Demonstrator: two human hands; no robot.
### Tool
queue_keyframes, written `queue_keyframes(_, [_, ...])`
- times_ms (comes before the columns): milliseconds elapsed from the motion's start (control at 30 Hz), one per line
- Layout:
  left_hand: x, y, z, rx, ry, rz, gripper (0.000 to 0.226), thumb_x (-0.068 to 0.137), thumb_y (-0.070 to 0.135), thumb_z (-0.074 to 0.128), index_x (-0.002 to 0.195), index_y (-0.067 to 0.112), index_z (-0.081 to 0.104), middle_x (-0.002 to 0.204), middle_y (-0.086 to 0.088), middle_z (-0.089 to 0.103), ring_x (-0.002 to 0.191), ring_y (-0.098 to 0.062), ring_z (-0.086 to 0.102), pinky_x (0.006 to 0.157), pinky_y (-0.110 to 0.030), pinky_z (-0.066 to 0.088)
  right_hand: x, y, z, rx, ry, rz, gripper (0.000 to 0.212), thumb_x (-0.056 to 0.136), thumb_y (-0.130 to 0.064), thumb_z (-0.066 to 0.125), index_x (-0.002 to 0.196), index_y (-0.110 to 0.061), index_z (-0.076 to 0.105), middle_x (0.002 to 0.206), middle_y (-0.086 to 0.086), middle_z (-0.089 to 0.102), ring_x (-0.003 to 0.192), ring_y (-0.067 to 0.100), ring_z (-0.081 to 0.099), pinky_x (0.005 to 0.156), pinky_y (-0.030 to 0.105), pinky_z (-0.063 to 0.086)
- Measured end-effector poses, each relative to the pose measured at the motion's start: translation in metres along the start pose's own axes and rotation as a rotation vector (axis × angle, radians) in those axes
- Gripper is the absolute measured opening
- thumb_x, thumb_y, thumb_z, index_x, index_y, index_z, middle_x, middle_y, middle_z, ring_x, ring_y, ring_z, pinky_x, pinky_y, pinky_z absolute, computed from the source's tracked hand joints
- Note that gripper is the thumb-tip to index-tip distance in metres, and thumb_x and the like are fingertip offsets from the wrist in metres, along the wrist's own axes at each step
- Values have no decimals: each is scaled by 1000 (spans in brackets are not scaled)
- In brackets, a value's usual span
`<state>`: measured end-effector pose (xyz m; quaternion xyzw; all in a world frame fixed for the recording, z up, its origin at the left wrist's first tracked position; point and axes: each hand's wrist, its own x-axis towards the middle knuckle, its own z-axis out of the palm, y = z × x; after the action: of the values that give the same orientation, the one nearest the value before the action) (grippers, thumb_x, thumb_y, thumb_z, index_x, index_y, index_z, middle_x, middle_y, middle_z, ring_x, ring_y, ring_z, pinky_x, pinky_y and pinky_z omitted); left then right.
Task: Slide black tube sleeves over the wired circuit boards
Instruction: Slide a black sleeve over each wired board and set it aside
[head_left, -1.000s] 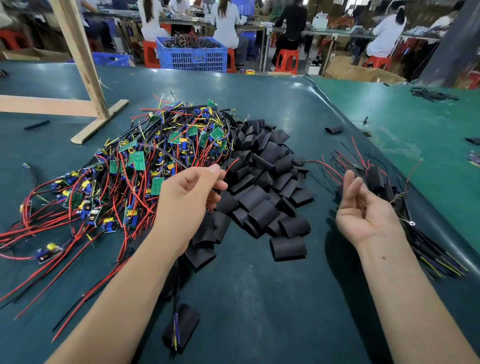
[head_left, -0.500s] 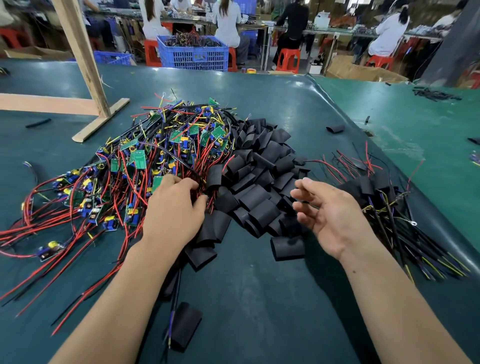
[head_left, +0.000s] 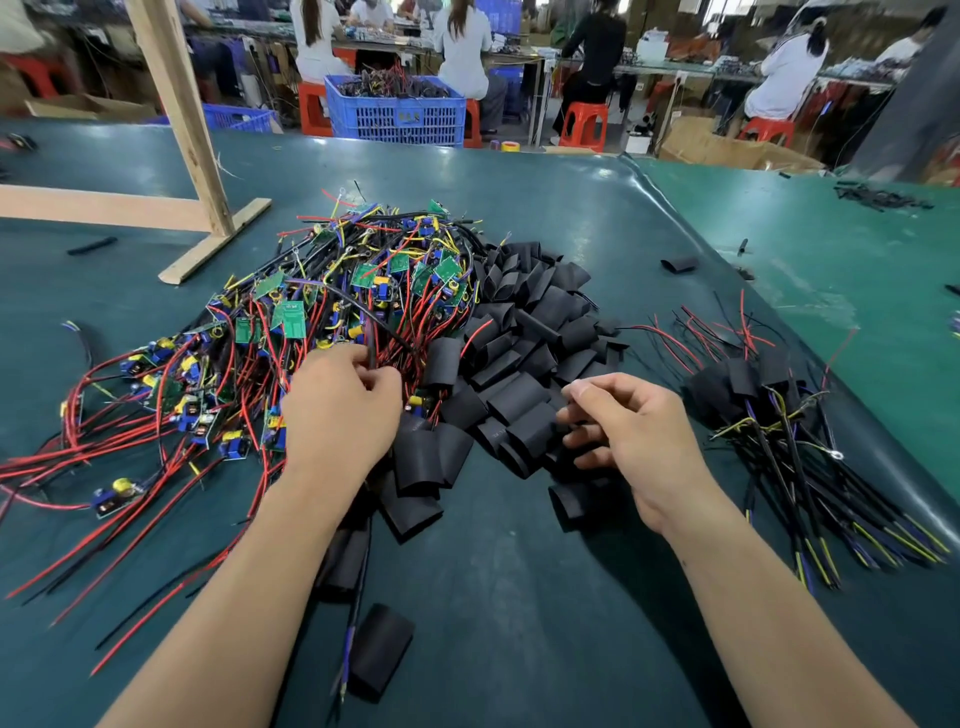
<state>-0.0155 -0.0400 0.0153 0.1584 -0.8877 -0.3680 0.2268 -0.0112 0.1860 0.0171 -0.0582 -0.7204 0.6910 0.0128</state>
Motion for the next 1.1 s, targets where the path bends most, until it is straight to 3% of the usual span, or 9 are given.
queue_keyframes(67, [2, 0, -2, -142, 37, -55, 13, 89, 22, 56, 84, 17, 67, 64, 3, 61, 62, -14, 54, 60, -27, 41, 0, 0, -1, 9, 1, -11, 10, 92, -17, 65, 85, -13, 71, 68, 2, 71, 53, 10, 59, 45, 22, 48])
queue_keyframes(200, [9, 5, -8, -525, 97, -117, 13, 91, 12, 58, 93, 20, 69, 78, 9, 63, 66, -8, 53, 70, -27, 43, 1, 1, -1, 28, -8, -20, 11, 92, -16, 65, 83, -14, 71, 69, 4, 71, 53, 12, 60, 45, 22, 48])
queue_keyframes(300, [11, 10, -15, -1042, -27, -268, 19, 93, 3, 61, 81, 18, 64, 75, 3, 67, 64, -10, 58, 62, -24, 51, 0, 1, 0, 43, -16, -25, 11, 92, -15, 65, 82, -14, 71, 68, 5, 71, 52, 12, 60, 45, 23, 48])
queue_keyframes(467, [13, 12, -10, -1420, -150, -455, 12, 96, 6, 57, 85, 10, 59, 71, -4, 69, 61, -12, 66, 63, -25, 58, -5, 1, 6, 7, -131, -86, 11, 94, -23, 65, 86, -19, 72, 75, 2, 72, 54, 15, 61, 45, 26, 48])
queue_keyframes(600, [1, 23, 6, -1427, -261, -539, 8, 95, 3, 57, 87, 4, 58, 71, -8, 67, 61, -15, 69, 59, -21, 57, -16, 5, 22, 67, -314, -135, 17, 88, -27, 71, 104, -21, 70, 85, 0, 71, 59, 16, 64, 42, 26, 48])
queue_keyframes(733, [-3, 26, 9, -1462, -296, -500, 11, 94, 2, 58, 84, 5, 60, 64, -2, 65, 60, -11, 67, 63, -22, 57, -16, 7, 27, -83, -243, -166, 28, 85, -22, 76, 110, -26, 66, 77, -8, 67, 61, 12, 66, 45, 25, 50])
queue_keyframes(900, [-15, 33, 11, -1402, -471, -271, 4, 83, 6, 63, 84, 7, 59, 69, -2, 66, 68, -12, 68, 67, -20, 56, -16, 8, 26, -90, -275, -146, 8, 90, -10, 69, 92, -17, 71, 65, -5, 68, 53, 11, 62, 43, 25, 50])
queue_keyframes(967, [-19, 33, 11, -1359, -513, -174, 9, 80, 9, 64, 87, 6, 59, 73, -5, 69, 78, -20, 70, 70, -23, 56, -16, 7, 27, -49, -275, -139, 15, 93, -4, 64, 83, -14, 68, 62, -2, 67, 54, 14, 64, 47, 26, 53])
queue_keyframes(1100, [-18, 29, 8, -1199, -396, 57, 7, 84, 7, 66, 88, 11, 64, 79, -8, 74, 82, -27, 71, 74, -32, 57, -13, 3, 22, 100, -300, -114, 16, 95, 4, 56, 86, -7, 62, 77, 10, 65, 61, 16, 65, 51, 25, 54])
